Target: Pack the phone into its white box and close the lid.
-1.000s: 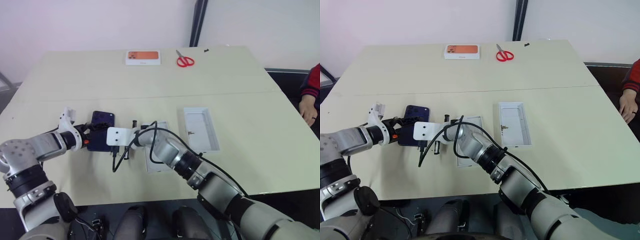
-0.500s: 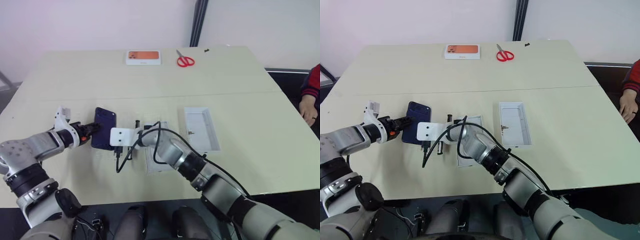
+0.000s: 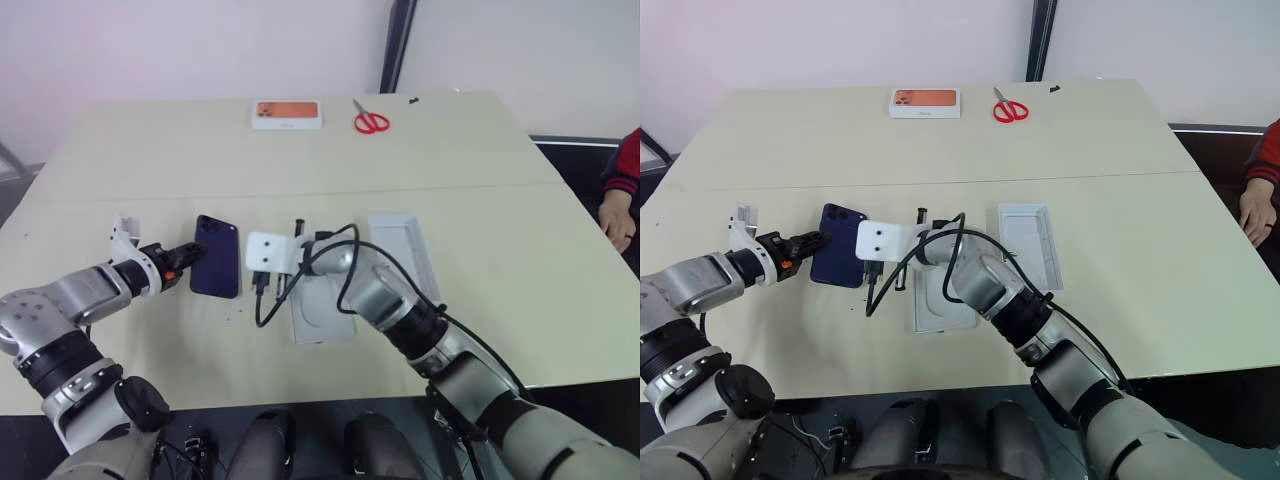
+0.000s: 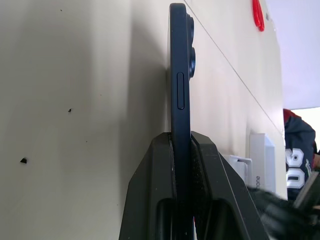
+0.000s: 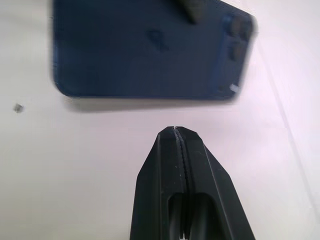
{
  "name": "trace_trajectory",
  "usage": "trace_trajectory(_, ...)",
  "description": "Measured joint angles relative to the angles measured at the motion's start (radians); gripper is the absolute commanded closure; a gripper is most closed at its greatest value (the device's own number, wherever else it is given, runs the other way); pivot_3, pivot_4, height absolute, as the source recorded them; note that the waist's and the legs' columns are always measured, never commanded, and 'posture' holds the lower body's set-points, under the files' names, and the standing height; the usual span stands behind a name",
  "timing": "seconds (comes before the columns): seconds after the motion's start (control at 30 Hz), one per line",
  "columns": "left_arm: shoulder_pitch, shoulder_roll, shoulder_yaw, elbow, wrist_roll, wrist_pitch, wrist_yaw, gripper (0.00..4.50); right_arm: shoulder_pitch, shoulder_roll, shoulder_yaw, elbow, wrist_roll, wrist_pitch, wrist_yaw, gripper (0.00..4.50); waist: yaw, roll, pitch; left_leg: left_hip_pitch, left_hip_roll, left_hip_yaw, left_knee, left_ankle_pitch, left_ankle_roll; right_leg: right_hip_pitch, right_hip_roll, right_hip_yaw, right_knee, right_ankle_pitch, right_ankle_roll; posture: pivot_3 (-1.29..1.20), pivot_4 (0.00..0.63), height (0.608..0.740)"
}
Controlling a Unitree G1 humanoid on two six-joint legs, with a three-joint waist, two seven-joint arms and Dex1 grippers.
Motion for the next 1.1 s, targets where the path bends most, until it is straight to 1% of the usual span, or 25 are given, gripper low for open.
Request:
trace_trajectory(0.13,-0.003,-0.023,-0.003,0.002,-0.059,0.0,0.028,4.44,0.03,-0.073,-0.042,-0.08,0.029,0.03,0.033,4.5,0.004,-0.001,0.001,-0.002,0.0,0.0,0.0,0.0,0.0,0.0,0.0,0.0,-0.001,0.0,0.0,0.0,0.15,0.74)
trace_trajectory(0.23,0.009,-0.074,-0.034,-0.063,-0.174,0.0,0.056,4.44,0.067,-0.154,-0.096,-0.167,0.079,0.047,0.083,4.5,0.007,-0.002,0.001,-0.007,0.0,0.0,0.002,0.0,0.0,0.0,0.0,0.0,-0.001,0.0,0.0,0.0,0.15,0.74)
trace_trajectory(0.3,0.029,-0.13,-0.064,-0.141,-0.271,-0.008,0.11,4.44,0.089,-0.21,-0.132,-0.219,0.119,0.056,0.118,4.5,0.004,-0.002,0.001,-0.007,0.0,0.0,0.002,0.0,0.0,0.0,0.0,0.0,-0.001,0.0,0.0,0.0,0.15,0.74)
trace_trajectory(0.37,0.101,-0.228,-0.126,-0.268,-0.405,-0.076,0.211,4.44,0.122,-0.279,-0.176,-0.272,0.163,0.064,0.154,4.5,0.004,-0.002,0.001,-0.007,0.0,0.001,0.002,0.0,0.0,0.0,-0.001,0.001,-0.002,0.0,0.0,0.0,0.15,0.74)
trace_trajectory(0.43,0.189,-0.276,-0.228,-0.349,-0.511,-0.145,0.32,4.44,0.14,-0.334,-0.216,-0.292,0.186,0.07,0.171,4.5,0.001,-0.003,0.001,-0.007,0.0,0.001,0.002,0.0,0.0,-0.001,0.0,0.001,-0.002,0.0,0.0,0.0,0.15,0.74)
trace_trajectory(0.5,0.259,-0.304,-0.334,-0.425,-0.583,-0.227,0.424,4.44,0.156,-0.383,-0.245,-0.294,0.2,0.072,0.175,4.5,0.001,-0.003,0.001,-0.006,0.001,0.001,0.002,0.0,0.0,0.0,0.0,0.001,-0.001,0.0,0.0,0.0,0.15,0.74)
trace_trajectory(0.63,0.322,-0.289,-0.481,-0.492,-0.705,-0.405,0.571,4.44,0.171,-0.423,-0.268,-0.293,0.213,0.072,0.173,4.5,0.004,-0.003,0.001,-0.006,0.001,0.001,0.002,0.0,0.0,0.0,0.001,0.001,-0.001,0.0,0.0,0.0,0.15,0.74)
trace_trajectory(0.77,0.364,-0.258,-0.602,-0.514,-0.791,-0.562,0.662,4.44,0.183,-0.439,-0.268,-0.294,0.222,0.073,0.169,4.5,0.008,-0.003,0.001,-0.007,0.001,0.001,0.003,0.0,0.001,0.001,0.0,0.002,-0.002,0.0,0.0,0.0,0.15,0.74)
trace_trajectory(0.9,0.397,-0.207,-0.702,-0.52,-0.822,-0.663,0.706,4.44,0.187,-0.454,-0.268,-0.294,0.222,0.073,0.165,4.5,0.009,-0.003,0.001,-0.006,0.001,0.001,0.003,0.0,0.001,0.001,0.001,0.001,-0.003,0.0,0.0,0.0,0.15,0.74)
trace_trajectory(1.0,0.402,-0.178,-0.752,-0.542,-0.844,-0.713,0.712,4.44,0.187,-0.455,-0.268,-0.294,0.223,0.073,0.16,4.5,0.008,-0.003,0.001,-0.006,0.001,0.001,0.003,0.0,0.001,0.001,0.001,0.001,-0.003,0.0,0.0,0.0,0.15,0.74)
trace_trajectory(1.03,0.408,-0.166,-0.769,-0.55,-0.857,-0.733,0.711,3.54,0.187,-0.455,-0.268,-0.294,0.223,0.073,0.159,4.5,0.008,-0.003,0.001,-0.006,0.001,0.001,0.003,0.0,0.001,0.002,0.001,0.001,-0.003,0.0,0.0,0.0,0.15,0.74)
trace_trajectory(1.1,0.418,-0.148,-0.79,-0.555,-0.873,-0.756,0.707,2.8,0.188,-0.457,-0.268,-0.294,0.223,0.073,0.159,4.5,0.008,-0.003,0.001,-0.006,0.001,0.001,0.003,0.0,0.001,0.002,0.001,0.001,-0.003,0.0,0.0,0.0,0.15,0.74)
